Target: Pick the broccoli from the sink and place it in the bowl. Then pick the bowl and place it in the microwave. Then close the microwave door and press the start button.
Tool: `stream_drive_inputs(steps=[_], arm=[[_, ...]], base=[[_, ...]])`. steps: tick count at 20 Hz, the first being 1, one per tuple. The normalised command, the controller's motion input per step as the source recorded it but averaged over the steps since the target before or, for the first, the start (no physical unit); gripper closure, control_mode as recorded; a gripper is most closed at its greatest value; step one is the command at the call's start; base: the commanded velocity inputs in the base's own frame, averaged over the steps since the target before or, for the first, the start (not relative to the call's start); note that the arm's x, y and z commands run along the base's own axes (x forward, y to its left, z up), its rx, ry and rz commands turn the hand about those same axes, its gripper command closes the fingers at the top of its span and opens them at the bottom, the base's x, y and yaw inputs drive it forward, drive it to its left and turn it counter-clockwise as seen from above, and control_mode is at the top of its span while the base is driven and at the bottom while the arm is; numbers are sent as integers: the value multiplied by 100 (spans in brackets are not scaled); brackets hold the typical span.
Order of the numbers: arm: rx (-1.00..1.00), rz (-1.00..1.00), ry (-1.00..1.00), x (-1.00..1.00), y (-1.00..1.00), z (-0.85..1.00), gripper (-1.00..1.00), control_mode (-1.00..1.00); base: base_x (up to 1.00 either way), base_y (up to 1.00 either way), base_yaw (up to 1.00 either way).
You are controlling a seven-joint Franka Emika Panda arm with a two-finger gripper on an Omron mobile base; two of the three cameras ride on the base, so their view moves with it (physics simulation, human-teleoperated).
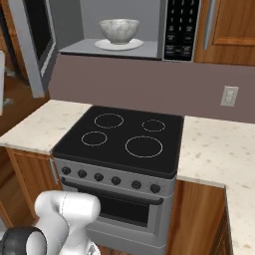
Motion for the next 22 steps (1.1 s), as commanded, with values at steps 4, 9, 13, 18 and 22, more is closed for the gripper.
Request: stream_drive_inputs(steps=[4, 9, 13, 18, 22], arm=[[4, -13, -1, 77, -100, 19, -100, -100], [3, -6, -3, 97, -100, 25, -100, -100], [4, 0, 0, 100, -100, 20, -100, -100], [5, 0, 0, 100, -99, 3, -100, -100], [3, 0, 0, 100, -88, 1, -100, -100]], base=[[0, 0, 0], [0, 0, 0], [0, 0, 0], [0, 0, 0], [0, 0, 0]])
